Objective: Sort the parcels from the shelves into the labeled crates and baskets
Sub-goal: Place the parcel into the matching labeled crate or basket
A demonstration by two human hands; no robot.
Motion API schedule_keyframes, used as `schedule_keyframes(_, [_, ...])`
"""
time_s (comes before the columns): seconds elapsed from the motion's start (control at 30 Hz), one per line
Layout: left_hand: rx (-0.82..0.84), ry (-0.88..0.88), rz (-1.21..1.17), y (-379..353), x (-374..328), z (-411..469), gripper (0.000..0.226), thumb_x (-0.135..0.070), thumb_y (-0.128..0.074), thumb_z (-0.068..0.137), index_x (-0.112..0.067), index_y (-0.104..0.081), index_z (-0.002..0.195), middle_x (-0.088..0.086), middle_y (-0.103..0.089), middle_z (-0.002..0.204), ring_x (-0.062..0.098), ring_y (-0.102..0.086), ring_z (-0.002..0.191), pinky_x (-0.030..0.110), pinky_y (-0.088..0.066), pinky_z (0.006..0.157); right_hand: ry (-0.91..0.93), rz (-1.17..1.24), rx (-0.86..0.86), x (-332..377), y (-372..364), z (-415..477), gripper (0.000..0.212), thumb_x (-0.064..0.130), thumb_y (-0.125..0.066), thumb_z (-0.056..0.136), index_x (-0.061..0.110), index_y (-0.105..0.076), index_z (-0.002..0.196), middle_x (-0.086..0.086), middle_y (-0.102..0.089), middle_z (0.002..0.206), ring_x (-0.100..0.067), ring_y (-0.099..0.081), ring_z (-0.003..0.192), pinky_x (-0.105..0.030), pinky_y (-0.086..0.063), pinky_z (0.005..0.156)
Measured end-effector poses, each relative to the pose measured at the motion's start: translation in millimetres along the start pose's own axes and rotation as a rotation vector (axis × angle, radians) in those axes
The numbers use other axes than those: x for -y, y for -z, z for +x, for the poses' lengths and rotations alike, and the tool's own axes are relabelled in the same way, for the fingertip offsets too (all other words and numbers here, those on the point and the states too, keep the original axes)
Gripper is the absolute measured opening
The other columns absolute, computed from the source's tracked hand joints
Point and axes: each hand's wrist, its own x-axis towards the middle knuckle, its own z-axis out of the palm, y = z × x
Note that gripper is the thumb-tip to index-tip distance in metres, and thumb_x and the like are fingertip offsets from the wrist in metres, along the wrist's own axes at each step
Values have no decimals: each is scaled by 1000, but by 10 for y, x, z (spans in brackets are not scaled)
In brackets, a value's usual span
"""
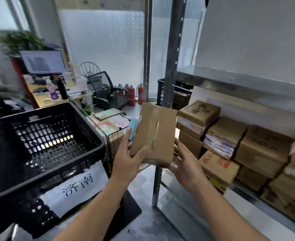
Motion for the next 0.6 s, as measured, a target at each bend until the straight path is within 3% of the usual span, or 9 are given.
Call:
schedule_keyframes(0.1, [-55, -158, 350, -2, -8, 283, 90, -47, -75, 81, -63, -11, 142, -22, -49, 124, 4, -55, 112, 24, -47, 92, -25, -72, 73, 138, -78, 413, 34, 46, -61, 94, 27, -72, 120, -5, -70, 127, -25, -64, 117, -45, -58, 90])
schedule_keyframes(0.2, [-48, -245, 431, -45, -2, 541, 93, -63, -71, 74, -65, -8, 142, -38, -38, 124, -3, -44, 119, 22, -42, 96, 13, -98, 188, 236, -166, 787, 35, 31, -59, 99, 29, -60, 133, -4, -72, 123, -25, -69, 108, -33, -59, 67])
schedule_keyframes(0.3, [-106, -301, 249, -81, -7, 753, 71, -53, -68, 85, -57, -27, 143, -26, -43, 139, -2, -48, 126, 18, -49, 91, -5, 27, 245, 296, -237, 1153, 35, 16, -53, 104, 35, -55, 133, -7, -74, 120, -30, -74, 103, -40, -62, 67])
schedule_keyframes(0.4, [-258, -169, 84, -19, -28, 977, 49, -40, -58, 91, -47, -41, 136, -10, -46, 141, 0, -49, 126, 14, -50, 85, -39, 103, 305, 272, -272, 1479, 51, 15, -56, 102, 37, -46, 146, -6, -70, 129, -38, -68, 115, -61, -57, 89])
schedule_keyframes(0.5, [-100, 38, -126, 96, 15, 1239, 55, -32, -64, 93, -44, -42, 142, -4, -50, 139, 15, -58, 120, 32, -57, 86, -56, 60, 397, 290, -425, 1702, 56, 19, -62, 93, 40, -48, 143, -4, -71, 127, -34, -70, 113, -54, -61, 83])
schedule_keyframes(0.6, [-41, 98, -277, 224, 31, 1542, 52, -26, -67, 89, -56, -50, 128, 6, -58, 131, 28, -65, 110, 43, -57, 83, -20, -38, 397, 318, -657, 1944, 56, 17, -65, 93, 42, -48, 140, -8, -69, 126, -30, -73, 106, -45, -62, 73])
